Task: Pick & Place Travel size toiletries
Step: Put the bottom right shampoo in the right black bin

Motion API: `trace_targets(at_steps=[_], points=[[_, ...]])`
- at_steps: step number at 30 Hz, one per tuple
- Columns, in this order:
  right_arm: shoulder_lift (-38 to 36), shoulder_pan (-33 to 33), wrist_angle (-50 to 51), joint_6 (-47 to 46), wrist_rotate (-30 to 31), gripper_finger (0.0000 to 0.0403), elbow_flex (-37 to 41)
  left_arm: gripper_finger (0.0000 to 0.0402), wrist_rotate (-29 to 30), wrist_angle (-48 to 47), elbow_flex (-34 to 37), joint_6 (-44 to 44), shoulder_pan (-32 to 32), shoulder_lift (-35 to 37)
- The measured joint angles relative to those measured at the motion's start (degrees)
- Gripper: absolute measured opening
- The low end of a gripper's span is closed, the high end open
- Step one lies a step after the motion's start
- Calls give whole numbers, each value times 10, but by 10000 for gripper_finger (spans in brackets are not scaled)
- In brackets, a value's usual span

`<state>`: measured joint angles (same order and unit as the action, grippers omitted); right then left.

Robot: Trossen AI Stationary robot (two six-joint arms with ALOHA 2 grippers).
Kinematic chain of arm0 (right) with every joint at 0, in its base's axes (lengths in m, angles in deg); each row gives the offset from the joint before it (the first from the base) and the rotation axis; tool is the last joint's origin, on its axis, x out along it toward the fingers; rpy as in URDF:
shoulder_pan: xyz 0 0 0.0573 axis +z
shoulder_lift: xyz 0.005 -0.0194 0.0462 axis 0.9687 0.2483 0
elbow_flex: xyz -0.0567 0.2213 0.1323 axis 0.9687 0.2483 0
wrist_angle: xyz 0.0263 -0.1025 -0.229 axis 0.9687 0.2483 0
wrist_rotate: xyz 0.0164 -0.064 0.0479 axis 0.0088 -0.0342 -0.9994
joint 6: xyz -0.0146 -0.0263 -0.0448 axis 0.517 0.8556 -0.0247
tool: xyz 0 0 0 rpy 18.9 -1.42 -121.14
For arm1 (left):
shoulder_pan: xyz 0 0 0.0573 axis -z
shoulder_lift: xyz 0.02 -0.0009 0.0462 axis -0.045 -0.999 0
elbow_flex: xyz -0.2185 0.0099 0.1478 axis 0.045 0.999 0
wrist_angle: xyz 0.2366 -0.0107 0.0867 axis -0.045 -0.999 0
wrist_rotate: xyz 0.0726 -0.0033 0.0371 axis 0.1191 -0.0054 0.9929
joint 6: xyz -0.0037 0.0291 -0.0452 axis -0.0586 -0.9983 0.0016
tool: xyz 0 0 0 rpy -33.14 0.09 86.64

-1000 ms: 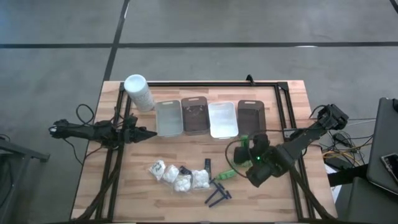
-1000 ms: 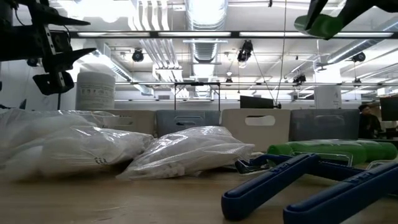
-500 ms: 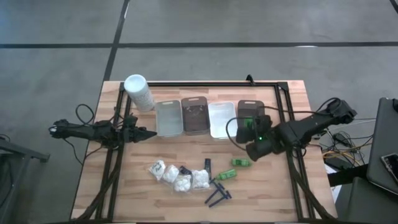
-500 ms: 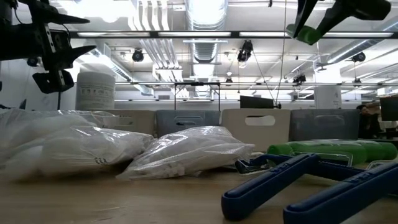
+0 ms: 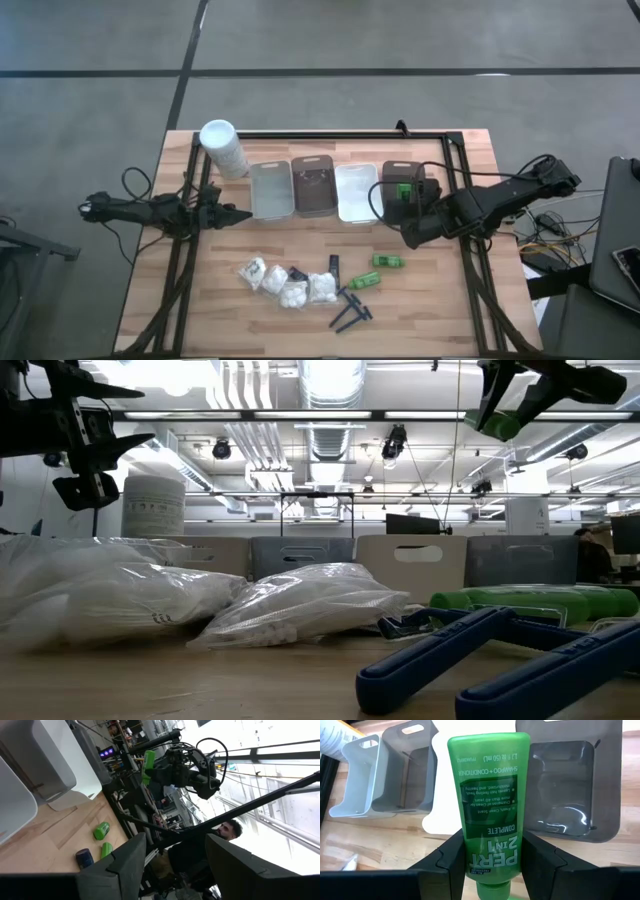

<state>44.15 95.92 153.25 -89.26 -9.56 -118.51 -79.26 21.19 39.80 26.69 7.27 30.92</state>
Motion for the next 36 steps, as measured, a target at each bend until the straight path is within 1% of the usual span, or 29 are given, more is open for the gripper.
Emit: trace_targets(at_steps=[27, 36], points=[[0, 0, -41, 19, -1, 144, 51, 211, 1, -1, 0, 10, 0, 0], [-21, -9, -38, 9, -1, 144, 79, 211, 2, -1, 0, 10, 0, 0]])
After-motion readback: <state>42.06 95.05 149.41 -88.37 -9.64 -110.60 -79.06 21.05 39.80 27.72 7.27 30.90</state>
